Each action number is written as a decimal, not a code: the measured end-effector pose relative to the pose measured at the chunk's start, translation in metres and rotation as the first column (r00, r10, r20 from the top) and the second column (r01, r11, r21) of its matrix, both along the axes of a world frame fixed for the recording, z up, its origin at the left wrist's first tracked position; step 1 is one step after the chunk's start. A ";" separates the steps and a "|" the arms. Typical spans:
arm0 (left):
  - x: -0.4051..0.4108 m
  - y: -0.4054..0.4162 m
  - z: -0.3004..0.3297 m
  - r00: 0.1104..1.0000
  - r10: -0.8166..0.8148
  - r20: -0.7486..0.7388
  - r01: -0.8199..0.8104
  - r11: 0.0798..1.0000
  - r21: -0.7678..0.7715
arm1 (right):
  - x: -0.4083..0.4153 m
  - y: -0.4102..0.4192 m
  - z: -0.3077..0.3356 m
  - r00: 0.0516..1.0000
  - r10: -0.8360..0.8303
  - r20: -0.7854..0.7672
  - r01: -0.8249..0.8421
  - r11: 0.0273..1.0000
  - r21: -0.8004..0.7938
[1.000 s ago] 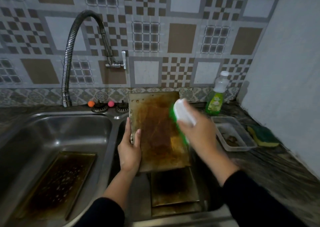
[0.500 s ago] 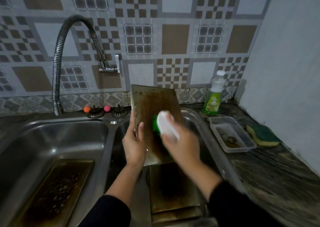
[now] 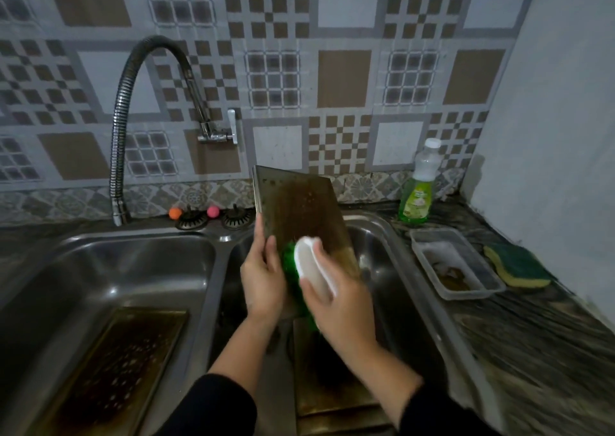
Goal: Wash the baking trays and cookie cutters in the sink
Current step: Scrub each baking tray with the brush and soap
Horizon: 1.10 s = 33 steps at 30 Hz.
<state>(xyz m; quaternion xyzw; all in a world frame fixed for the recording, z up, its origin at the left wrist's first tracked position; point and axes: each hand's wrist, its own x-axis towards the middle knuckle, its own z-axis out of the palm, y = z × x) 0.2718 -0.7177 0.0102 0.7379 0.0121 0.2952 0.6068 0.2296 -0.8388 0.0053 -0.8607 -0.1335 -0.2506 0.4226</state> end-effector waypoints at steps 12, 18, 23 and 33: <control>-0.003 0.000 0.004 1.000 -0.008 0.018 0.009 0.999 -0.050 | 0.023 0.005 0.032 0.999 -0.053 0.010 0.053 0.997 -0.047; -0.019 -0.002 0.006 0.997 -0.082 0.016 0.081 0.996 0.034 | 0.042 -0.016 0.032 0.980 -0.183 -0.077 0.182 0.983 -0.014; -0.031 -0.021 0.004 0.995 -0.101 -0.009 0.099 0.949 0.298 | 0.082 -0.033 0.096 0.949 -0.234 -0.211 0.254 0.964 0.074; -0.044 -0.024 -0.003 0.994 -0.086 -0.070 0.110 0.698 0.708 | 0.068 -0.030 0.090 0.964 -0.074 -0.256 0.155 0.938 0.310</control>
